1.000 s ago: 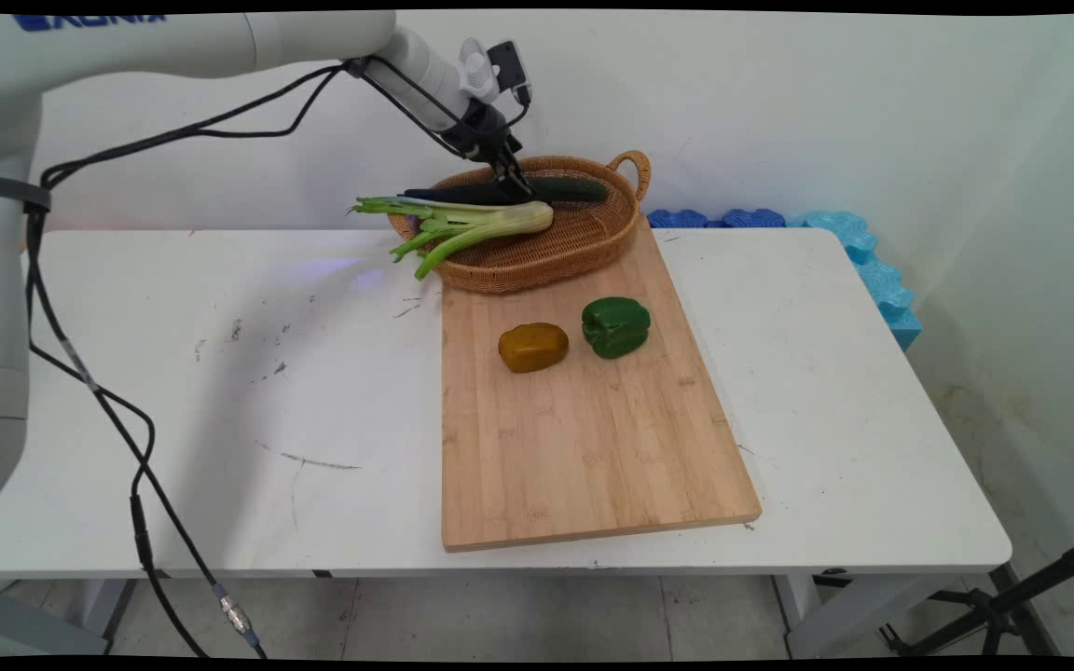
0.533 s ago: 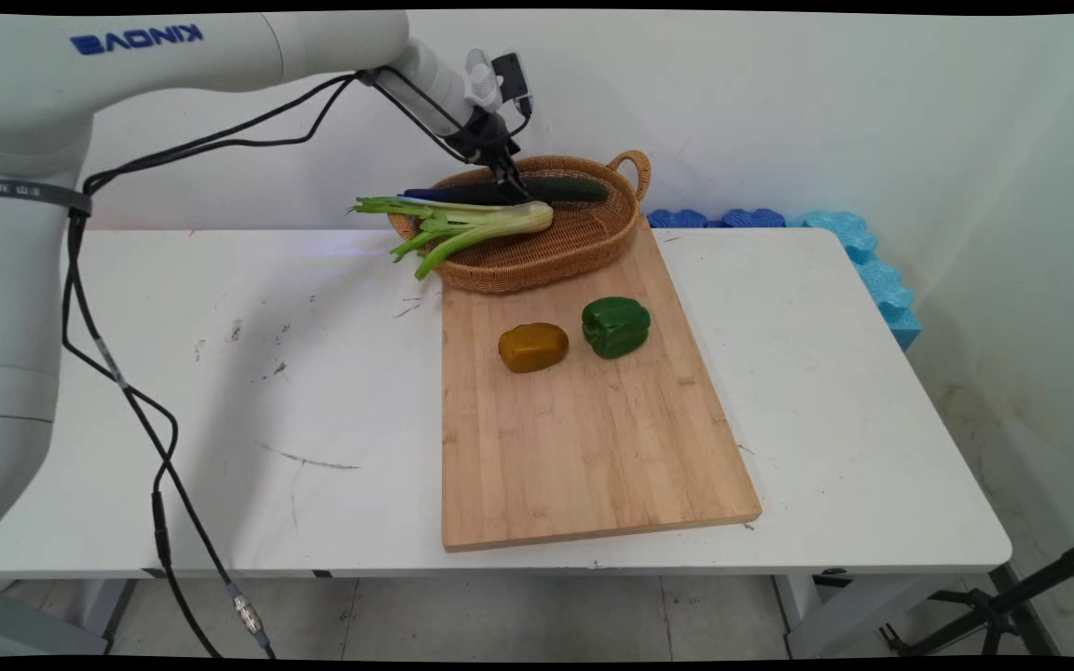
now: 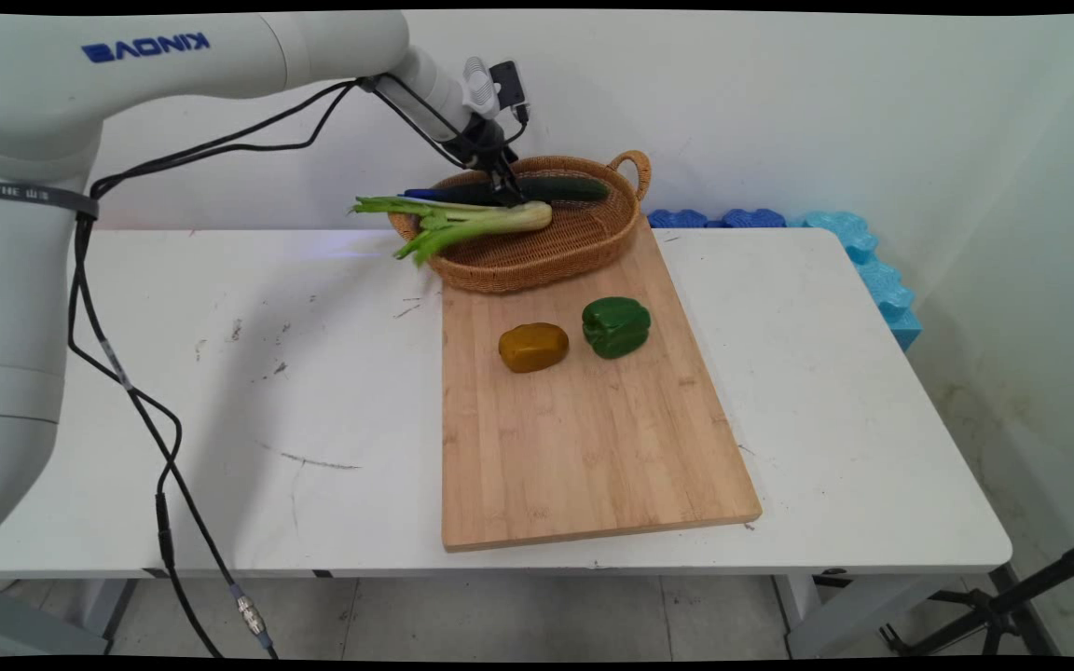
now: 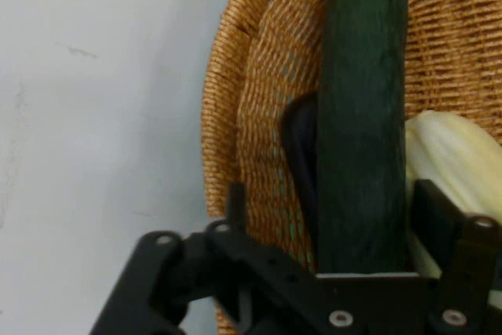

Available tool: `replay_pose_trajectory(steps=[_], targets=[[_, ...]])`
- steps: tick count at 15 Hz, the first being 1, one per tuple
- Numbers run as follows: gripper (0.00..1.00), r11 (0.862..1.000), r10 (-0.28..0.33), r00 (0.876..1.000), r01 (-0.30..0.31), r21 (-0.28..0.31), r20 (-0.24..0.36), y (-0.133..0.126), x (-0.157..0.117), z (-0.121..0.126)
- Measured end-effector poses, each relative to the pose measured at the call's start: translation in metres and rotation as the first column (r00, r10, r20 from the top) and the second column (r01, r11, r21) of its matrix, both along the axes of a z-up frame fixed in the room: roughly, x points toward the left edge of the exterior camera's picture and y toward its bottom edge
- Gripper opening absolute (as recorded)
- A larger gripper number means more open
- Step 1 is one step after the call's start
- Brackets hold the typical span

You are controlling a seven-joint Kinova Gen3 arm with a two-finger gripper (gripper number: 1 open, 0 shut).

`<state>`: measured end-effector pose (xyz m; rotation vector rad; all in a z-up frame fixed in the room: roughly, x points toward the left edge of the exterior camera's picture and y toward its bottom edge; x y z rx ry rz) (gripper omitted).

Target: Pick up the cucumber from the vegetable basket, then place the picked object on the cutting board

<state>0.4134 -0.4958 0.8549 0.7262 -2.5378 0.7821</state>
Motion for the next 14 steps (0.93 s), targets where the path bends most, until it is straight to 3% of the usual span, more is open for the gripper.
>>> replay_pose_trajectory(steps=[7, 14], targets=[[0.00, 1.000, -0.012, 1.000, 0.012, 0.010, 0.005, 0.001, -0.004, -0.006], [0.00, 1.000, -0.027, 1.000, 0.027, -0.001, -0.001, 0.005, -0.013, 0.010]])
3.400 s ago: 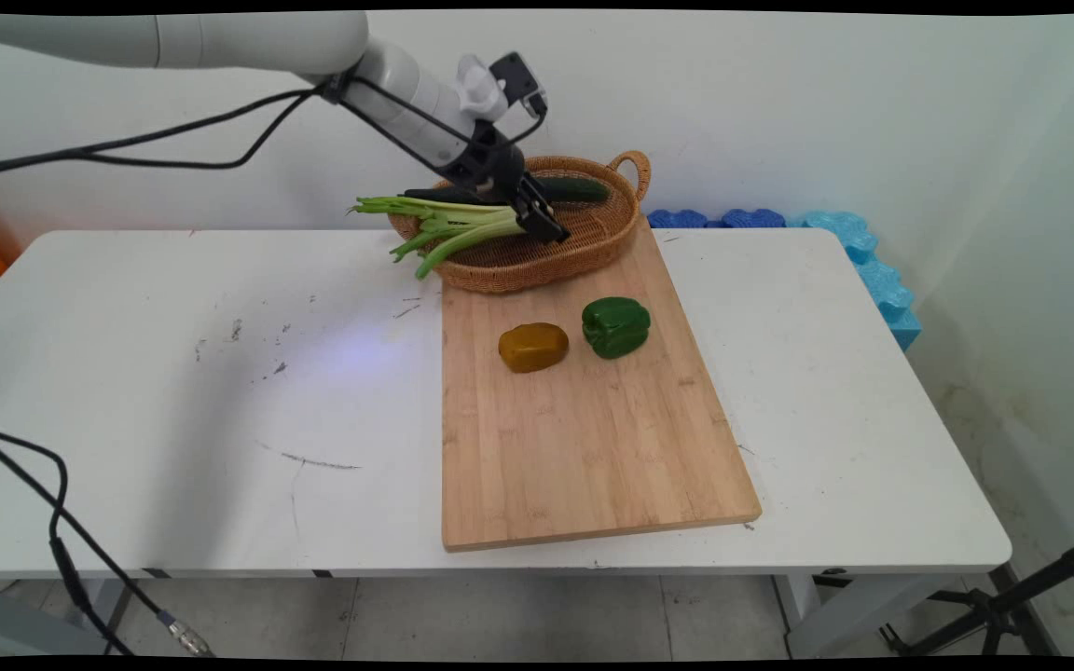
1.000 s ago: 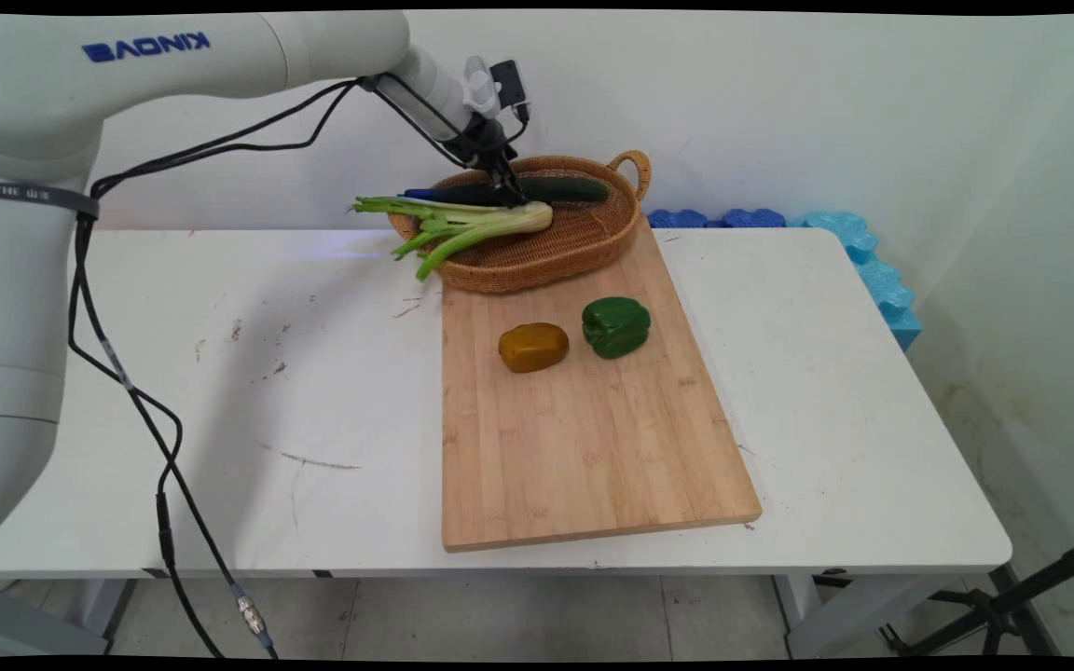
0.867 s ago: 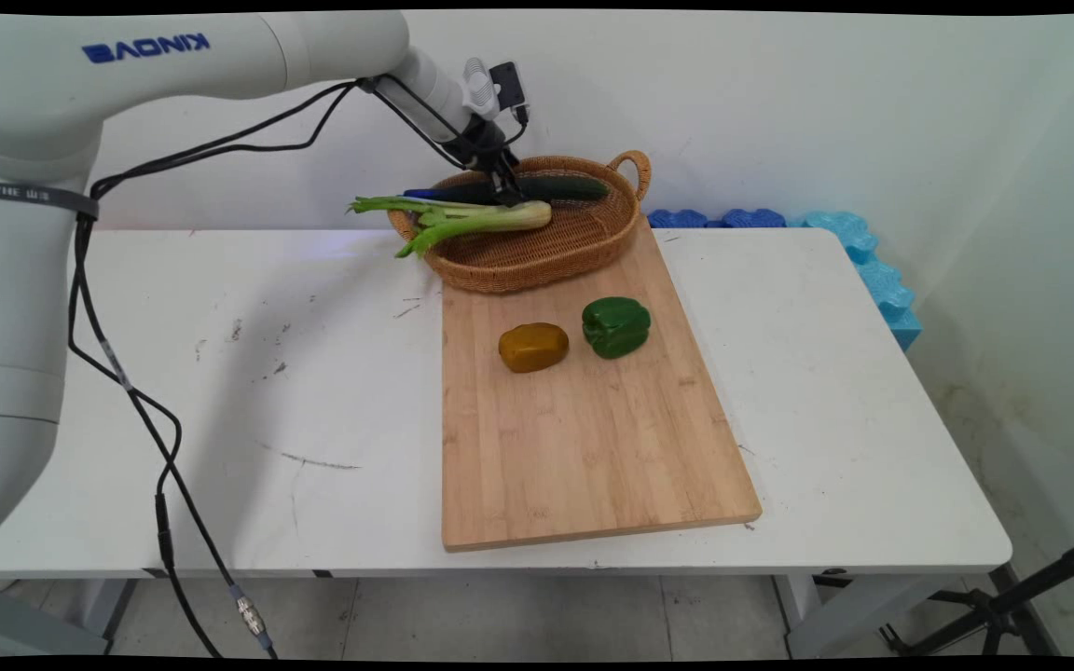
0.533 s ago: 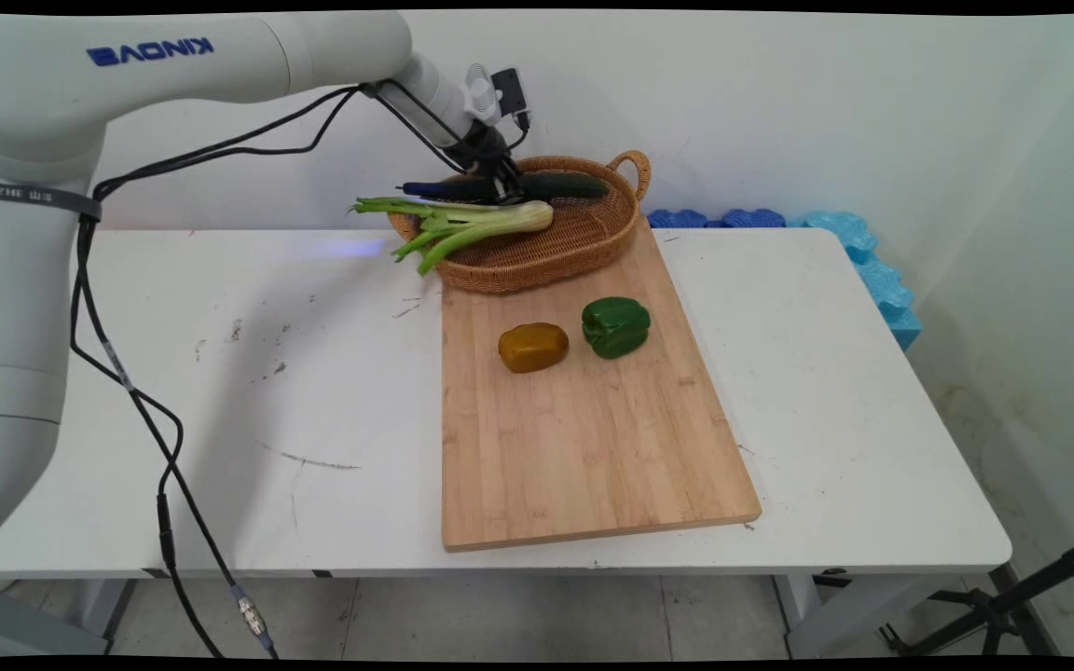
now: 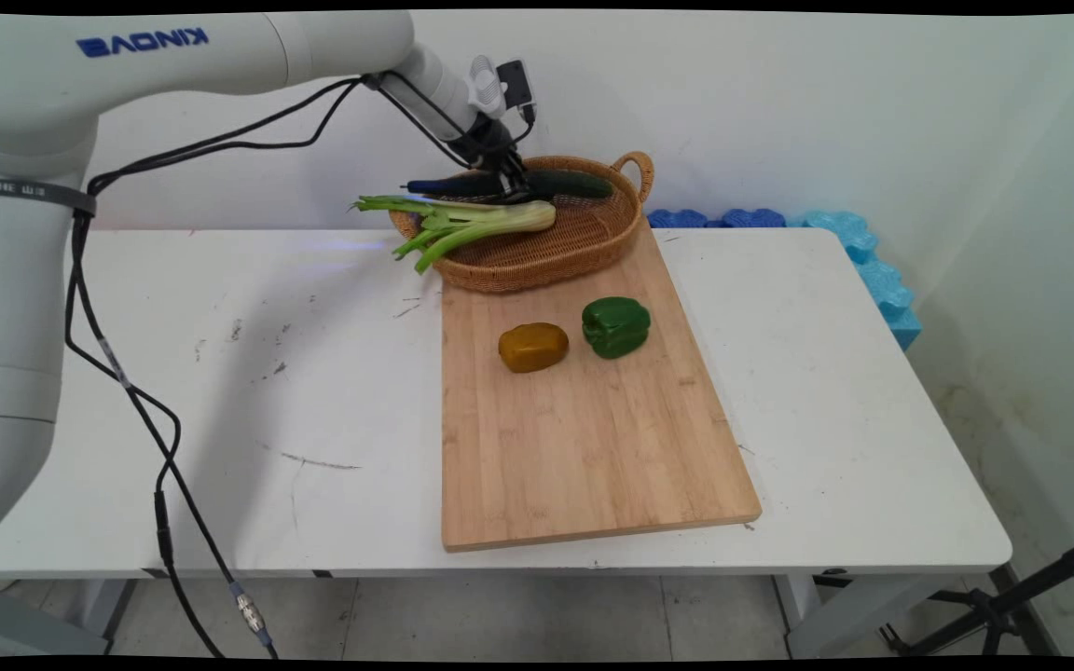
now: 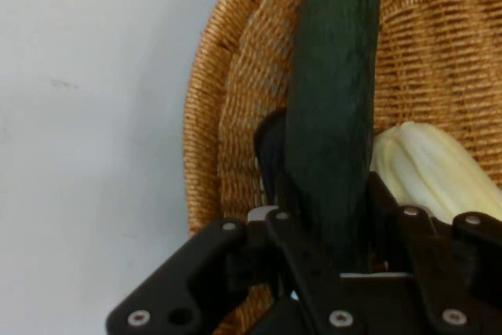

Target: Place the picked object on the cutting board

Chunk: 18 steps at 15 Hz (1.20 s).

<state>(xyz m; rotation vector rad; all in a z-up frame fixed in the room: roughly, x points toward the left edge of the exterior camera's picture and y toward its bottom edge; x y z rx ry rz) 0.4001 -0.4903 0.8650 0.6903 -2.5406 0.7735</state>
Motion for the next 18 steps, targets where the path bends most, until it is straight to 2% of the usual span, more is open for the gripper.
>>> replay_pose_trajectory(steps=[7, 11, 18], targets=[[0.00, 1.000, -0.004, 1.000, 0.003, -0.031, -0.015, 0.023, -0.003, 0.029], [0.00, 0.999, -0.003, 0.999, 0.002, -0.040, -0.033, 0.059, 0.000, 0.053], [0.00, 0.999, 0.001, 0.997, -0.004, -0.036, -0.072, 0.107, -0.003, 0.079]])
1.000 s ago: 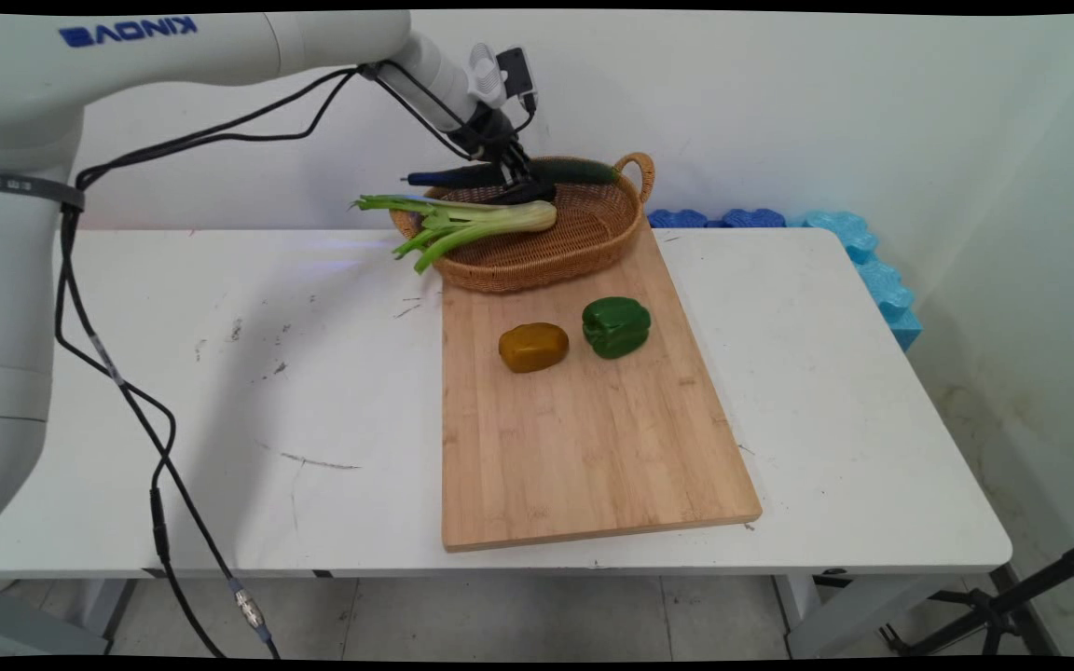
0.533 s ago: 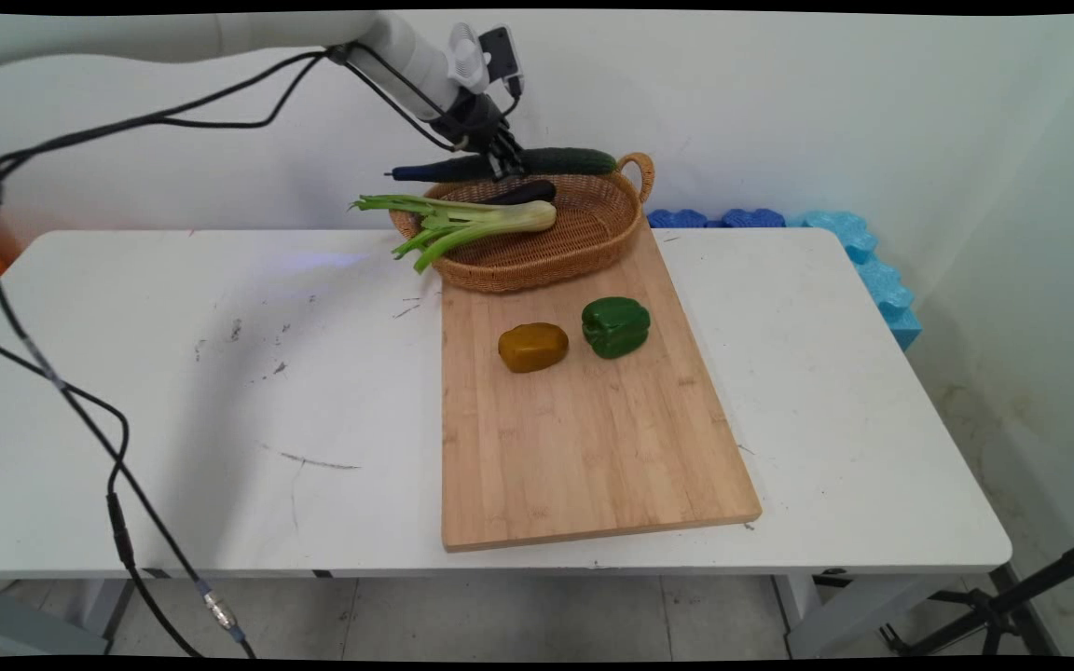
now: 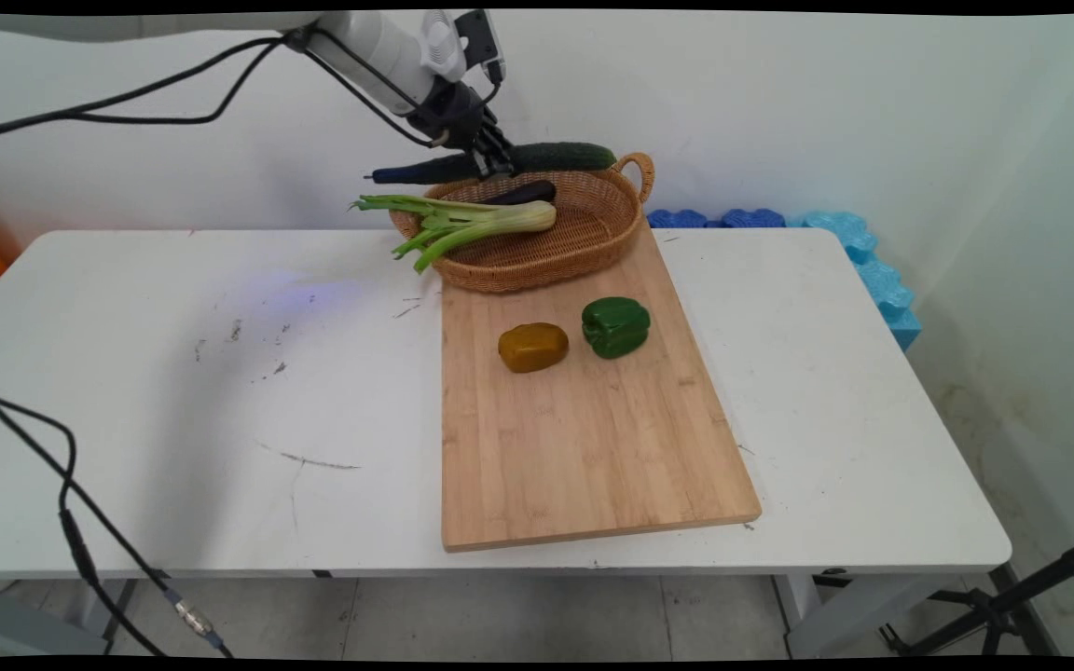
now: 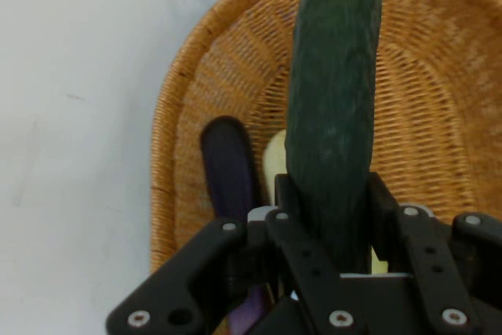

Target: Place the picked object on the cutting board

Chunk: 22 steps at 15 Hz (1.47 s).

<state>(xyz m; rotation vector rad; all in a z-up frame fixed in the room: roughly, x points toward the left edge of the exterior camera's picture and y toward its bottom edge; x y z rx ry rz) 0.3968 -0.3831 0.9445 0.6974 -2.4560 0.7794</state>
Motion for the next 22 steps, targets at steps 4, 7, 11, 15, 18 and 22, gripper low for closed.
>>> replay_pose_trajectory(steps=[4, 7, 11, 15, 18, 22], targets=[[0.00, 1.000, -0.001, 0.999, 0.001, 0.025, -0.034, 0.032, -0.009, 0.010], [0.00, 0.999, -0.001, 0.998, 0.005, 0.052, -0.064, 0.056, -0.019, 0.016], [0.00, 0.993, -0.003, 0.993, 0.016, 0.115, -0.117, 0.100, -0.042, 0.018], [0.00, 0.983, 0.001, 0.987, 0.029, 0.182, -0.164, 0.135, -0.063, 0.013], [0.00, 0.973, 0.008, 0.981, 0.037, 0.227, -0.193, 0.155, -0.077, 0.007], [0.00, 0.955, 0.030, 0.973, 0.040, 0.295, -0.229, 0.179, -0.097, -0.008]])
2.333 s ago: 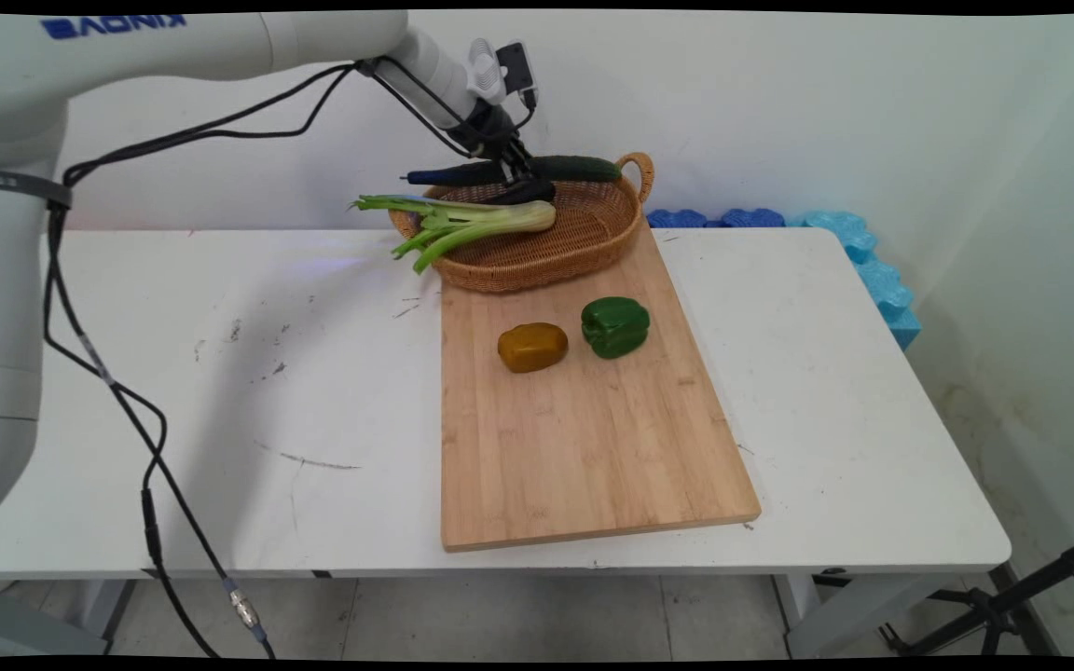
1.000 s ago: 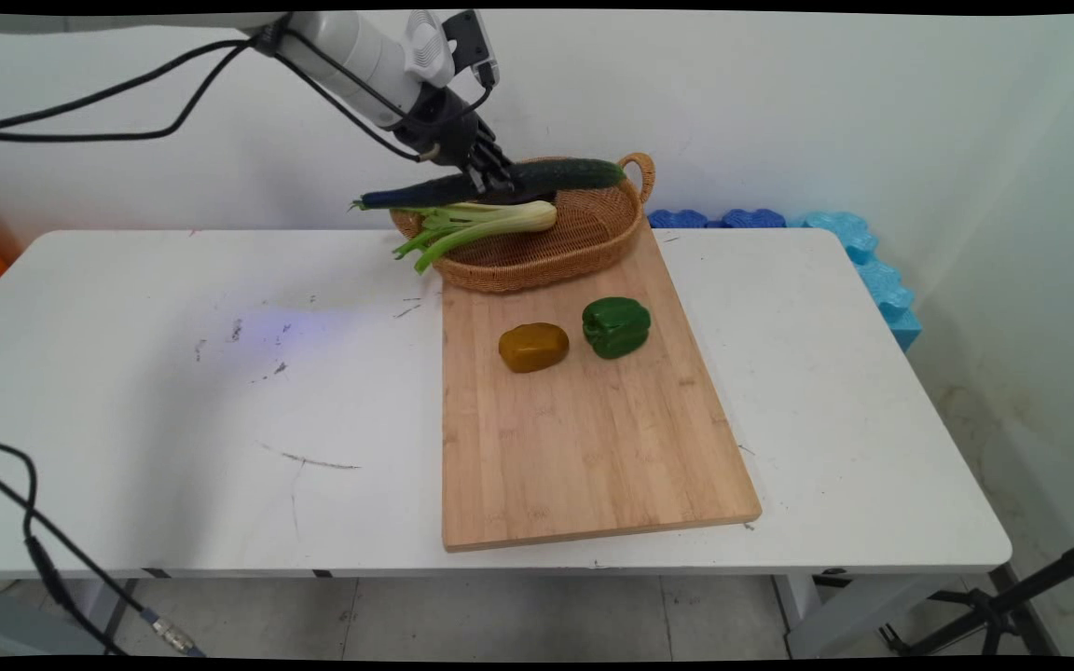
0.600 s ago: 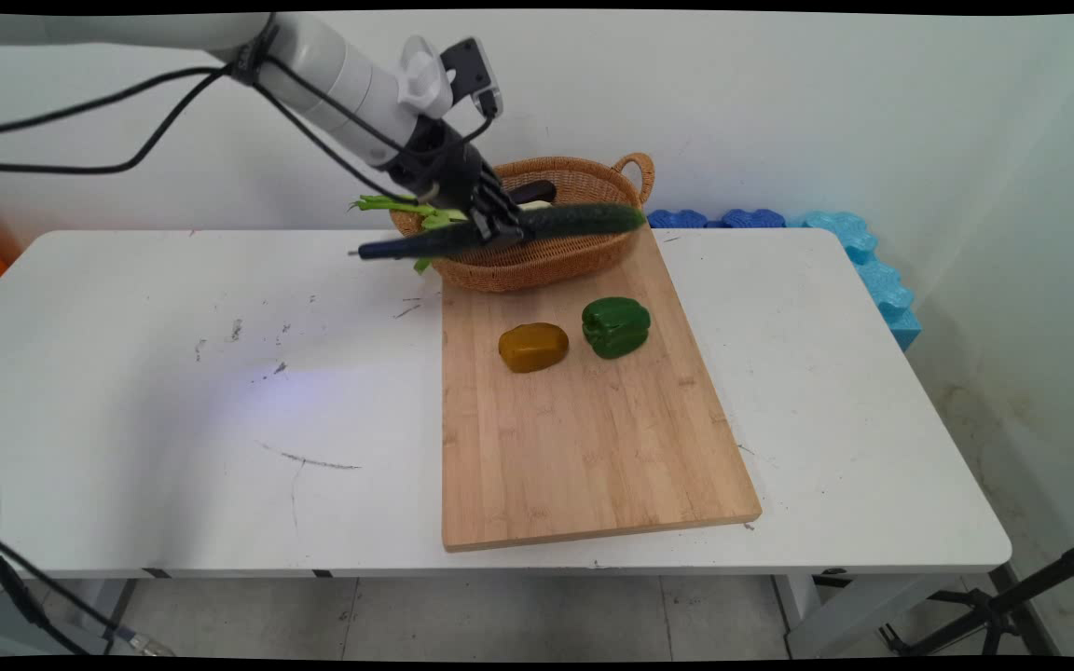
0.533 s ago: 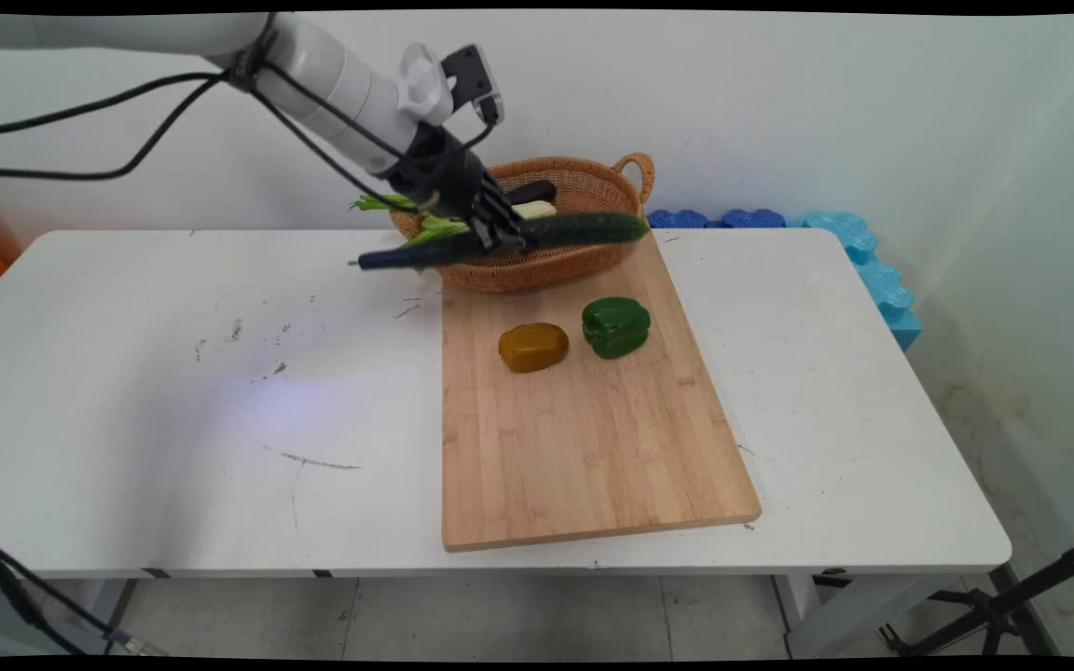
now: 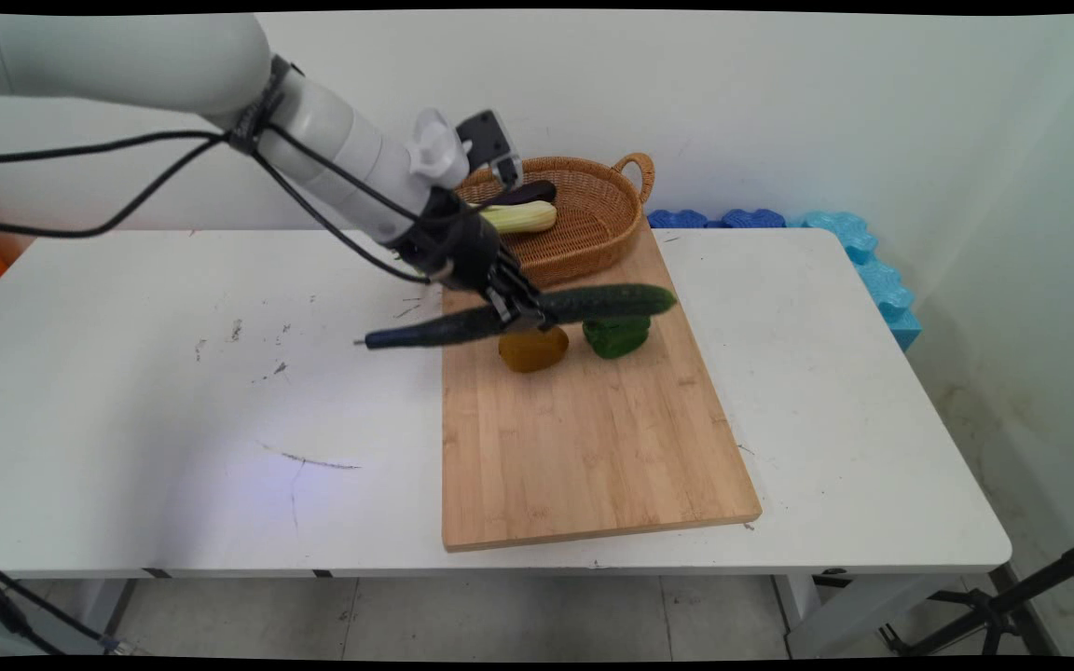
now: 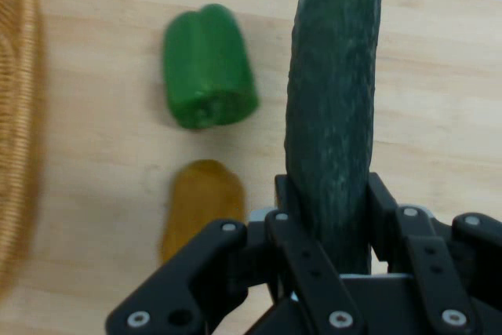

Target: Place the picked object on the cutting board

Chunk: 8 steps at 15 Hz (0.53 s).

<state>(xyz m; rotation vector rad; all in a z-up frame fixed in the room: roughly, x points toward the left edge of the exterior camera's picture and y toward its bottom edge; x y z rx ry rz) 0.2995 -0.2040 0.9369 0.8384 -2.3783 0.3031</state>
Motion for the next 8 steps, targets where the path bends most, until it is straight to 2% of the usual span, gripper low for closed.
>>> replay_pose_trajectory(steps=[4, 8], targets=[[0.00, 0.997, 0.021, 0.999, -0.019, 0.074, -0.030, 0.017, -0.022, -0.027], [0.00, 0.993, 0.033, 0.999, -0.027, 0.118, -0.042, 0.021, -0.036, -0.053]])
